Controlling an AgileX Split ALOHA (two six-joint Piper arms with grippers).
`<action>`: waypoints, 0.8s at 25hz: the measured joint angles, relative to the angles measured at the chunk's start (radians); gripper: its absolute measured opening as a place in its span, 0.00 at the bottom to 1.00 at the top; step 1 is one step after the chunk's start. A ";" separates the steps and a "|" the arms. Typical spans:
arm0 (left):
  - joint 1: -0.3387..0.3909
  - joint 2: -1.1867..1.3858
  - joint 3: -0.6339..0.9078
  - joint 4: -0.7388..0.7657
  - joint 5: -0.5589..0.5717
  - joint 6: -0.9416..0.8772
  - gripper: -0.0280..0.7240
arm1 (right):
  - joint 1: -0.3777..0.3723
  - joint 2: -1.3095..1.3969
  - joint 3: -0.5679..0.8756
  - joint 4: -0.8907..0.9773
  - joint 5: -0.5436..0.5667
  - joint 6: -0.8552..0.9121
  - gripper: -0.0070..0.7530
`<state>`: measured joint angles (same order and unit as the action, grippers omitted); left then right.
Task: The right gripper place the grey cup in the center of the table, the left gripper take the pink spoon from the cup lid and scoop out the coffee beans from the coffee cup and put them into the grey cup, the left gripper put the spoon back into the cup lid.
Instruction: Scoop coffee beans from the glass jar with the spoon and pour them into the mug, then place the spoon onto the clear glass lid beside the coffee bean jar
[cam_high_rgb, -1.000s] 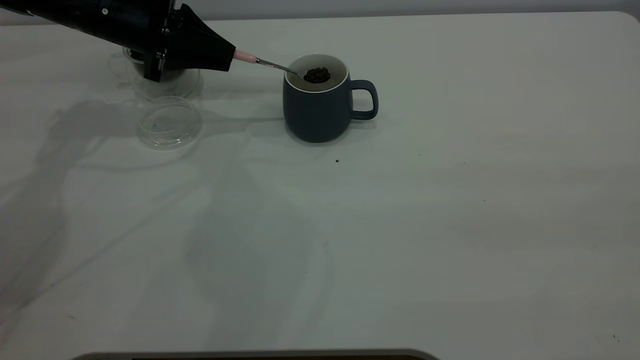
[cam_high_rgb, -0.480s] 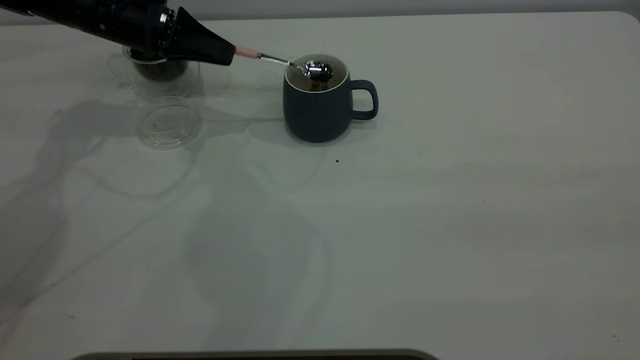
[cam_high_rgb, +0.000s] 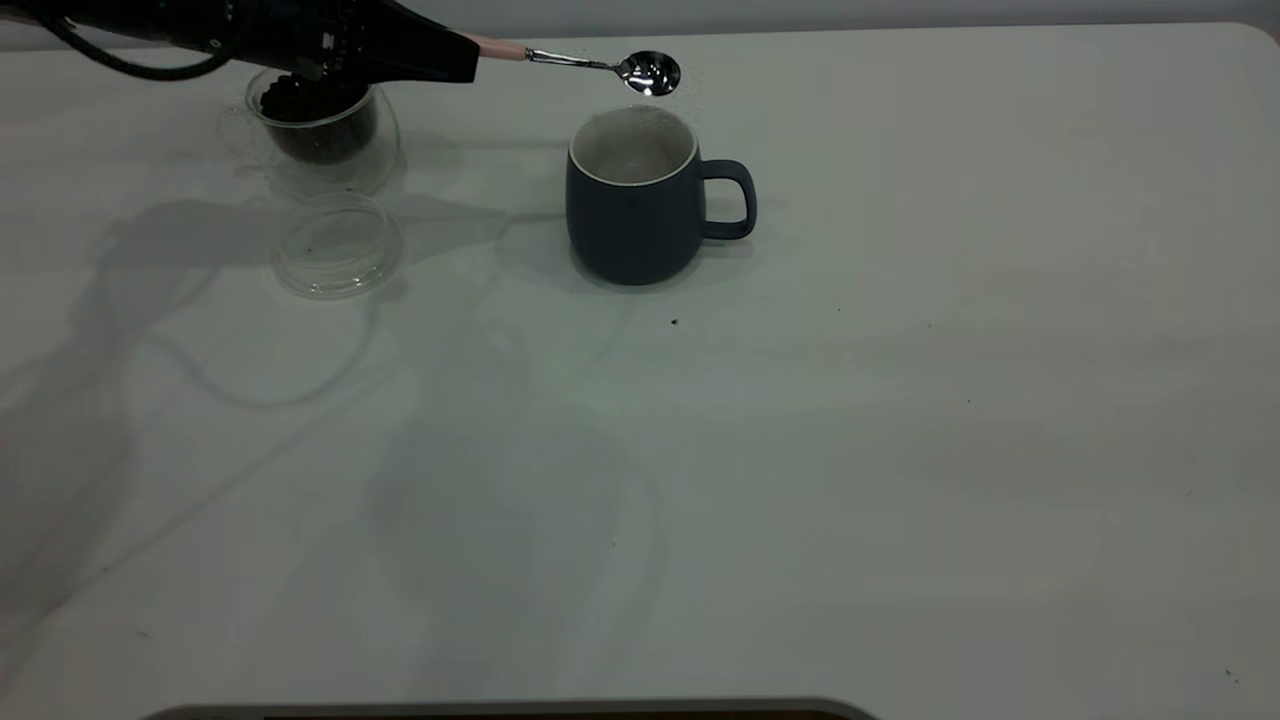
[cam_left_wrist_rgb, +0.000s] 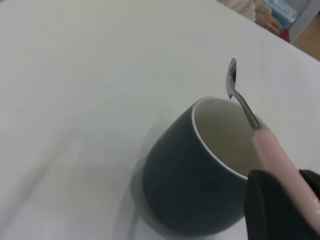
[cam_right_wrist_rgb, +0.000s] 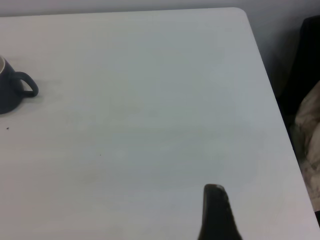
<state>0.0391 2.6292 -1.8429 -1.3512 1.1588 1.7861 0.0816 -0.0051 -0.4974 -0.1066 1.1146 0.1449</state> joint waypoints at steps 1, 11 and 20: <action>0.004 -0.017 0.000 0.009 0.000 -0.025 0.22 | 0.000 0.000 0.000 0.000 0.000 0.000 0.71; 0.151 -0.268 0.000 0.183 0.007 -0.439 0.22 | 0.000 0.000 0.000 0.000 0.000 0.000 0.71; 0.236 -0.188 0.000 0.510 0.007 -0.750 0.22 | 0.000 0.000 0.000 0.000 0.000 0.000 0.71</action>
<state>0.2753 2.4417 -1.8429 -0.8412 1.1655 1.0362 0.0816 -0.0051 -0.4974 -0.1066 1.1146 0.1449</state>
